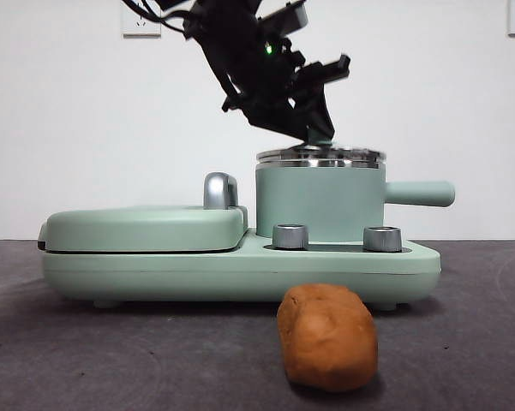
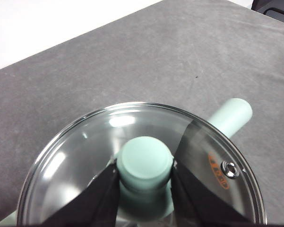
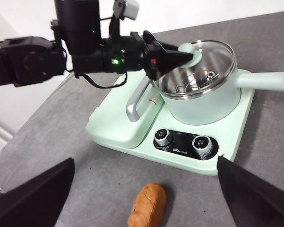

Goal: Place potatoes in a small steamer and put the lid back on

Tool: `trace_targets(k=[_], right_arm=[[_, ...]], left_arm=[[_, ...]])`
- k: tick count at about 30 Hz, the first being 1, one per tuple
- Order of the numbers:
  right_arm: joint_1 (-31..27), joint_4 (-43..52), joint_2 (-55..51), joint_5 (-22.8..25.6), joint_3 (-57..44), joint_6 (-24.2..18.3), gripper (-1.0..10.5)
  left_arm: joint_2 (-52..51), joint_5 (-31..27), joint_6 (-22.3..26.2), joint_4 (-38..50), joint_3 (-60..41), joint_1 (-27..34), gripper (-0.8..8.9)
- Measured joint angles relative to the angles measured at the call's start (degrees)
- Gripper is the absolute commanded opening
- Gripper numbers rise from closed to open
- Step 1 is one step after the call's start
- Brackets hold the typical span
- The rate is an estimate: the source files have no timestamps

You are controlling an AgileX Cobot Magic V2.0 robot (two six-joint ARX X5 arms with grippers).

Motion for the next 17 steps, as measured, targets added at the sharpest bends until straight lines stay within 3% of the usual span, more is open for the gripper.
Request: trace_targets(k=[10,17], right_arm=[[0.7,-4.7,2.5,0.0,0.2,-0.5,4.8],[7.1,-5.4,8.9,1.8,0.2,-0.2,4.6]], left_arm=[[-12.7,0.7,0.0,-8.3,0.4,0.1,0.23],[-20.8,0.7,0.0,-20.4,0.5,1.7,0.16]])
